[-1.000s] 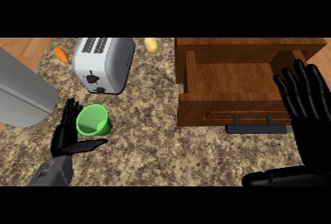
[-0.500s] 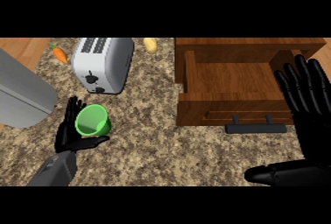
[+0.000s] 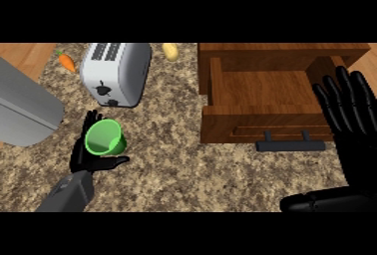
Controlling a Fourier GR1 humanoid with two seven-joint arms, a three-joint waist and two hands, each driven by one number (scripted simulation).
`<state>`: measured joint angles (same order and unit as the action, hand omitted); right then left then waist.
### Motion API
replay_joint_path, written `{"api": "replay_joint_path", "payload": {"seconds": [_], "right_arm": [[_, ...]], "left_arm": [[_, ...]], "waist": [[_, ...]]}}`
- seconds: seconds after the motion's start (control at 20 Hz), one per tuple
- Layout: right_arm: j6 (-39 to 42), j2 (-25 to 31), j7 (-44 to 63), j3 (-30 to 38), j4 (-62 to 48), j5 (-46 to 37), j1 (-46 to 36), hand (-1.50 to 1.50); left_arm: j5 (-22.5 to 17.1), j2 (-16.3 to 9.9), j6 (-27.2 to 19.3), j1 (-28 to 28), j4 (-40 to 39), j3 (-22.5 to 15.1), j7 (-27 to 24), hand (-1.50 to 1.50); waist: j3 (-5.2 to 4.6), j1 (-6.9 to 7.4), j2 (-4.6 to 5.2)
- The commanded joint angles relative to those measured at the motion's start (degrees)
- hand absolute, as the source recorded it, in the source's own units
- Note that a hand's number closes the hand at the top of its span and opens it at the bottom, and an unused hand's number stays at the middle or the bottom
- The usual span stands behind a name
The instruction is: Pick up the cup, place it into the drawer and close the drawer
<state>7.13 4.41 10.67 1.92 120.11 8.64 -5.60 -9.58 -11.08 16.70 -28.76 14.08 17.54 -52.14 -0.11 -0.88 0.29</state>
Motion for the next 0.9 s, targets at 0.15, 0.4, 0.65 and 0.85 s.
{"api": "replay_joint_path", "payload": {"seconds": [0.15, 0.4, 0.65, 0.85], "right_arm": [[0.5, 0.2, -1.2, 0.8, -1.2, 0.5, -0.2, -1.5], [2.6, 2.4, 0.1, 3.6, -0.2, 4.0, 0.6, -1.5], [0.6, 2.3, 2.0, 4.1, -0.6, 3.4, -3.2, -1.5], [-1.5, 0.2, 2.7, 0.7, 0.0, 0.1, -3.3, -1.5]], "left_arm": [[-0.4, -1.0, 8.9, -1.2, -1.4, 0.1, -3.3, 1.5], [0.6, 0.3, 7.7, 1.8, 2.6, -1.5, -7.5, 1.5], [0.6, 1.8, 1.6, 1.6, 4.6, -1.0, -10.8, 1.5], [-0.5, 3.8, -0.2, 6.3, 8.7, -0.9, -12.5, 1.5]], "waist": [[-0.04, -0.31, 0.2], [0.04, 0.17, -0.09], [0.04, 0.38, -0.1], [0.07, 0.89, -0.29]]}}
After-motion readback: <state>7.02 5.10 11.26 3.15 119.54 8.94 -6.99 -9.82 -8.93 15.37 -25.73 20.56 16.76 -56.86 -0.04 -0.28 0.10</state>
